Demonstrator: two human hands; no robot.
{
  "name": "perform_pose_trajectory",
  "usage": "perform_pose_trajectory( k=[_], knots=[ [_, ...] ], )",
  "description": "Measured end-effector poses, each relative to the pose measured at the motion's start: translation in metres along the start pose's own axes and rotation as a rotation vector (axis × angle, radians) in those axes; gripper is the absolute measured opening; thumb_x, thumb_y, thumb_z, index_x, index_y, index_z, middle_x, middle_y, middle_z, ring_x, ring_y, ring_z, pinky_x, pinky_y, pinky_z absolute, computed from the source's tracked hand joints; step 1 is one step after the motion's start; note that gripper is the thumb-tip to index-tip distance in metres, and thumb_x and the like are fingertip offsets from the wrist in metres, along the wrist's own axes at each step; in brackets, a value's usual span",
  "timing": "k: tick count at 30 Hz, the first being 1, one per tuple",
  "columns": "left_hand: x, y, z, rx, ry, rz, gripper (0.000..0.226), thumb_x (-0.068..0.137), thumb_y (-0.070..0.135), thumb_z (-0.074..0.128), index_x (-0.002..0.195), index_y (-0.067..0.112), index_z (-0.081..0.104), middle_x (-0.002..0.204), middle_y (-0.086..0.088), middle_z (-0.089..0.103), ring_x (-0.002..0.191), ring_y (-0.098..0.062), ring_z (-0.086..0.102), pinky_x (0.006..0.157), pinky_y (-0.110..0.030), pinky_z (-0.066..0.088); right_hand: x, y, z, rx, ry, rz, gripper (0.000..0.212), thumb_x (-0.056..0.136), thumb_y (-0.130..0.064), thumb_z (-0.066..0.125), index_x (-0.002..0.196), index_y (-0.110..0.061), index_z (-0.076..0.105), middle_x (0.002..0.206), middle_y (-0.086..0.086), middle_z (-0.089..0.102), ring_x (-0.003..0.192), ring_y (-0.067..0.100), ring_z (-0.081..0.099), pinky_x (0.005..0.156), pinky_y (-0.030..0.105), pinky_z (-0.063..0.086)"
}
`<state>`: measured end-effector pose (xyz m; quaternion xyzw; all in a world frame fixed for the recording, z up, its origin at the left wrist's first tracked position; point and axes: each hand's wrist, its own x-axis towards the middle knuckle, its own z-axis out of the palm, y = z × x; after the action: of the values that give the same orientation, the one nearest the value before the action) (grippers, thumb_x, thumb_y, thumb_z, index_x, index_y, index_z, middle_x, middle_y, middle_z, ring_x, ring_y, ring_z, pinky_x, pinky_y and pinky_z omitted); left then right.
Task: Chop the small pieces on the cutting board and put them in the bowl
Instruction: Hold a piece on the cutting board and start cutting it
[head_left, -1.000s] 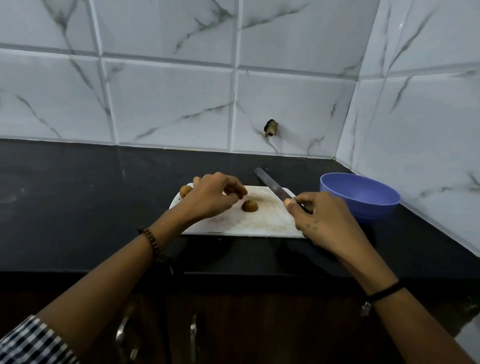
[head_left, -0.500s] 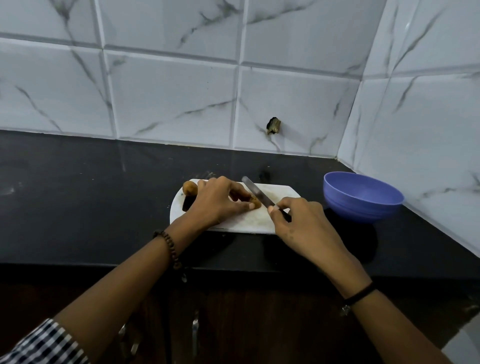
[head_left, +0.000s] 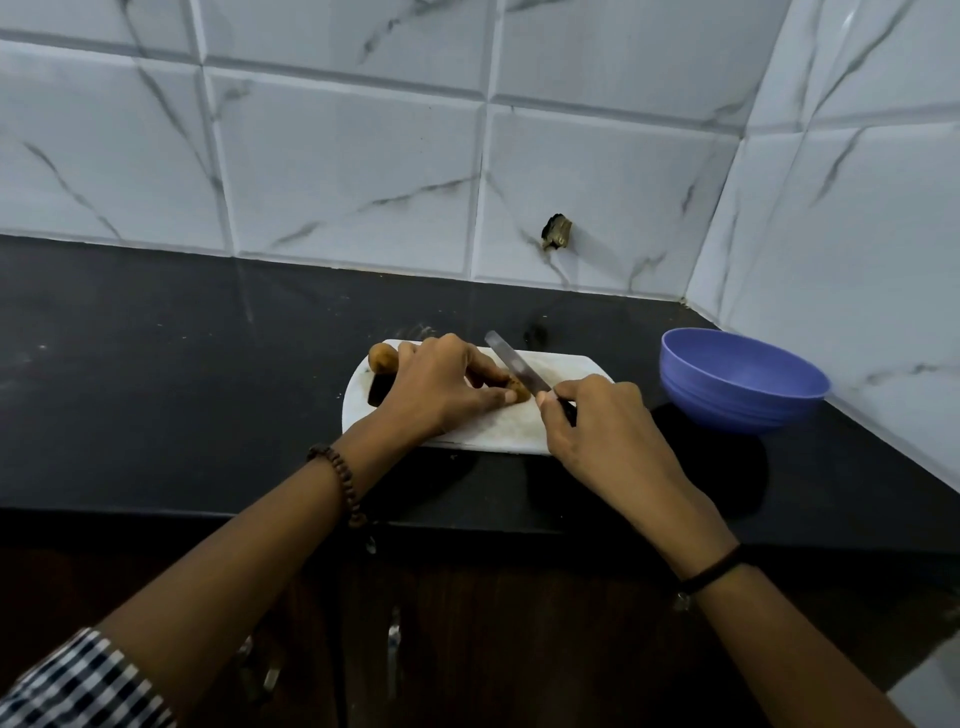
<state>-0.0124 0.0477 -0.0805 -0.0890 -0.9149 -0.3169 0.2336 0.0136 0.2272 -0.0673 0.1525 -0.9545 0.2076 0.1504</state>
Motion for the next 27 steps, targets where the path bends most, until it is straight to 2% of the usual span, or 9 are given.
perform_pose_trajectory(
  k=[5, 8, 11, 13, 14, 17, 22, 24, 27],
  knots=[
    [0.001, -0.001, 0.001, 0.026, 0.029, 0.006, 0.013, 0.079, 0.048, 0.075, 0.086, 0.039, 0.079, 0.085, 0.015, 0.074, 0.092, -0.006, 0.063, 0.103, -0.048, 0.035, 0.005, -0.005, 0.004, -0.049, -0.04, -0.009, 0.033, 0.1, -0.039, 0.042, 0.096, -0.014, 0.064, 0.092, 0.011, 0.061, 0.081, 0.028, 0.062, 0.069, 0.037, 0.05],
    [0.001, 0.0, 0.002, 0.026, 0.042, -0.002, 0.011, 0.078, 0.046, 0.076, 0.085, 0.038, 0.079, 0.082, 0.013, 0.073, 0.092, -0.009, 0.063, 0.104, -0.048, 0.035, 0.007, -0.007, -0.003, -0.027, -0.087, 0.004, 0.029, 0.1, -0.035, 0.045, 0.092, -0.011, 0.059, 0.096, 0.013, 0.057, 0.085, 0.031, 0.058, 0.068, 0.035, 0.044],
    [0.0, 0.0, 0.002, 0.022, 0.045, 0.007, 0.007, 0.079, 0.044, 0.076, 0.083, 0.039, 0.078, 0.082, 0.012, 0.073, 0.091, -0.008, 0.063, 0.104, -0.048, 0.035, 0.003, -0.003, -0.011, -0.035, -0.155, 0.03, 0.031, 0.099, -0.037, 0.046, 0.1, -0.011, 0.062, 0.102, 0.011, 0.055, 0.082, 0.026, 0.058, 0.064, 0.031, 0.041],
    [0.0, 0.0, 0.001, 0.018, 0.051, 0.018, 0.005, 0.079, 0.044, 0.076, 0.083, 0.041, 0.077, 0.081, 0.014, 0.072, 0.089, -0.007, 0.063, 0.103, -0.048, 0.036, -0.007, 0.0, -0.015, -0.054, -0.189, 0.037, 0.031, 0.1, -0.04, 0.045, 0.106, -0.015, 0.064, 0.1, 0.008, 0.057, 0.07, 0.02, 0.057, 0.056, 0.029, 0.041],
    [0.0, -0.001, 0.001, 0.02, 0.056, 0.017, 0.006, 0.079, 0.044, 0.076, 0.084, 0.04, 0.078, 0.081, 0.016, 0.071, 0.089, -0.006, 0.063, 0.102, -0.047, 0.036, -0.011, 0.002, -0.017, -0.056, -0.203, 0.039, 0.031, 0.1, -0.04, 0.046, 0.107, -0.016, 0.064, 0.098, 0.008, 0.058, 0.07, 0.02, 0.058, 0.056, 0.03, 0.044],
    [0.0, -0.003, 0.003, 0.06, 0.051, 0.021, 0.016, 0.08, 0.046, 0.074, 0.091, 0.035, 0.078, 0.084, 0.017, 0.072, 0.089, -0.005, 0.064, 0.103, -0.046, 0.034, -0.019, 0.003, -0.024, -0.055, -0.237, 0.039, 0.031, 0.1, -0.041, 0.046, 0.109, -0.016, 0.063, 0.096, 0.009, 0.061, 0.077, 0.023, 0.064, 0.069, 0.041, 0.056],
    [0.001, -0.002, 0.01, 0.197, 0.004, 0.021, 0.034, 0.087, 0.048, 0.066, 0.117, 0.033, 0.069, 0.104, 0.011, 0.07, 0.108, -0.015, 0.057, 0.097, -0.043, 0.024, -0.028, 0.004, -0.047, -0.109, -0.264, -0.016, 0.029, 0.1, -0.038, 0.048, 0.1, -0.013, 0.064, 0.091, 0.011, 0.061, 0.069, 0.023, 0.062, 0.057, 0.035, 0.048],
    [0.001, -0.001, 0.01, 0.231, -0.007, 0.036, 0.033, 0.089, 0.047, 0.063, 0.119, 0.034, 0.069, 0.105, 0.011, 0.065, 0.111, -0.015, 0.053, 0.096, -0.045, 0.024, -0.032, 0.004, -0.058, -0.129, -0.268, -0.029, 0.03, 0.099, -0.039, 0.05, 0.101, -0.013, 0.065, 0.093, 0.01, 0.063, 0.068, 0.022, 0.063, 0.057, 0.036, 0.049],
    [0.0, -0.001, 0.01, 0.27, -0.026, 0.053, 0.031, 0.092, 0.048, 0.058, 0.119, 0.034, 0.068, 0.102, 0.016, 0.055, 0.112, -0.012, 0.048, 0.097, -0.044, 0.023, -0.039, 0.006, -0.072, -0.14, -0.283, -0.043, 0.032, 0.099, -0.037, 0.051, 0.094, -0.011, 0.069, 0.079, 0.006, 0.065, 0.061, 0.019, 0.062, 0.055, 0.034, 0.048]
  ],
)
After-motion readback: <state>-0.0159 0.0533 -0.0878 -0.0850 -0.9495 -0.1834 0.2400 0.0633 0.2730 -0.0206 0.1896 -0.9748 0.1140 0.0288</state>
